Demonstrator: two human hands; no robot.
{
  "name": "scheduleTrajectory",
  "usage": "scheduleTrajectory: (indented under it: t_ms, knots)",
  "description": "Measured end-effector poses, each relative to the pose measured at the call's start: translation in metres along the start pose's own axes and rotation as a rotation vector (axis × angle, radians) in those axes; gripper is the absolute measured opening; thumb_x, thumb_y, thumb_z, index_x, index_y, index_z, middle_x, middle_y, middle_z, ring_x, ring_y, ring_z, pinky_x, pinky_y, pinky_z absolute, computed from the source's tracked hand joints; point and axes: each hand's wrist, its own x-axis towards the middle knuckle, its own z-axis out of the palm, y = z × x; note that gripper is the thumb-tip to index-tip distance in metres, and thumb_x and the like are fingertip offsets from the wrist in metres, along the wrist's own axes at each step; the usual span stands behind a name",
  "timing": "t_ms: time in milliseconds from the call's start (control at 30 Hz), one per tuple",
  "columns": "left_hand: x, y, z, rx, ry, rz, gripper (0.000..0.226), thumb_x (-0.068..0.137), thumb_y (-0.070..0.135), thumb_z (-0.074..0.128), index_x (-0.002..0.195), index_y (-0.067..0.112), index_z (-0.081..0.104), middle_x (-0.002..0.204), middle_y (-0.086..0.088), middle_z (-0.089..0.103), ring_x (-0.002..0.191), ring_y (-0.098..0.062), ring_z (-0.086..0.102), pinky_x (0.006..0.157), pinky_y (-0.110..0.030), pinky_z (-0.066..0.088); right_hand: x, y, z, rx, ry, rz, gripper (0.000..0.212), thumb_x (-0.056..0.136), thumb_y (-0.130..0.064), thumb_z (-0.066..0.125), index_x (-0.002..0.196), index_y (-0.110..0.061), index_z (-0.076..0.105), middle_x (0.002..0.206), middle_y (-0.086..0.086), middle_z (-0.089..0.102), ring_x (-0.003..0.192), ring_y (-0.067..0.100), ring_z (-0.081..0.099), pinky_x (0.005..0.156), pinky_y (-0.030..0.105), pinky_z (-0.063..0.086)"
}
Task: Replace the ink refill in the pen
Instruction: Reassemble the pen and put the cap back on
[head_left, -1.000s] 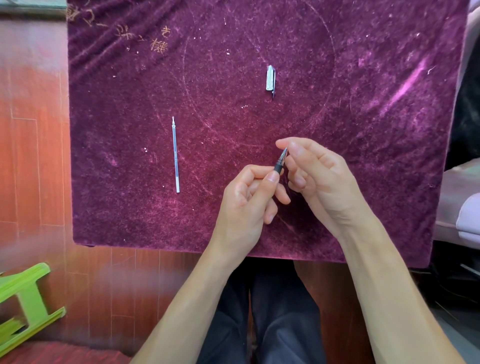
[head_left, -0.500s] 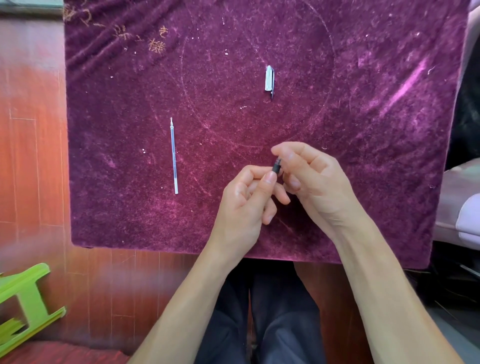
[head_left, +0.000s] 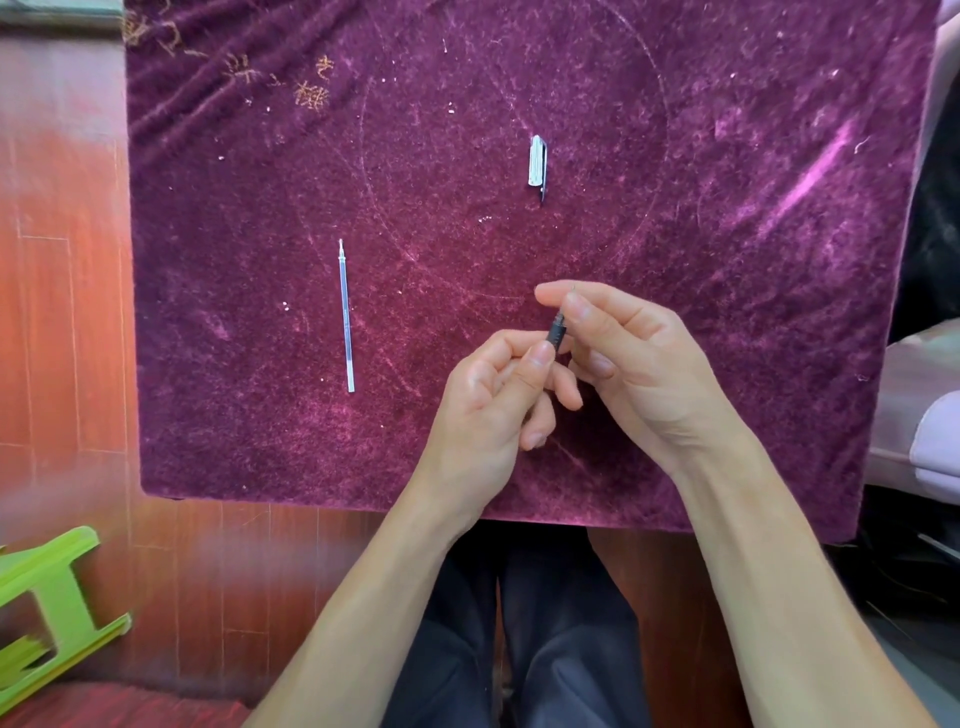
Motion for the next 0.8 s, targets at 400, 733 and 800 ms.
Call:
scheduleTrajectory:
  t_ms: [400,733,800]
  knots:
    - [0.001,0.002,0.000,0.309,0.207,0.148,0.008,0.106,0.015,0.055,0.102,0.012,0.061,0.073,0.000,0.063,0.051,0.001,0.050,0.053,-0.011,0.039,0.010,0.004,0.015,-0.124,0.182,-0.050,0.014,0.096,-0.035,0.076,0.096,-0.027,0.087,0.078,-0.016,0.066,0.058,0.000,0.046,0.062,0.023,0.040]
    - [0.001,0.023,-0.015,-0.377,-0.166,-0.205,0.016,0.106,0.020,0.050,0.113,0.007,0.058,0.066,0.006,0.050,0.043,0.002,0.032,0.039,-0.011,0.028,0.006,-0.011,0.018,-0.015,-0.043,0.006,0.022,0.101,-0.035,0.064,0.098,-0.031,0.086,0.069,-0.016,0.065,0.069,0.007,0.058,0.079,0.030,0.046]
    - [0.000,0.021,-0.013,-0.239,-0.070,-0.117,0.014,0.106,0.020,0.052,0.104,0.009,0.060,0.067,0.005,0.052,0.044,0.001,0.032,0.040,-0.013,0.027,0.008,-0.011,0.019,-0.062,0.013,-0.020,0.021,0.100,-0.032,0.067,0.091,-0.031,0.086,0.070,-0.021,0.063,0.068,-0.004,0.057,0.078,0.030,0.043]
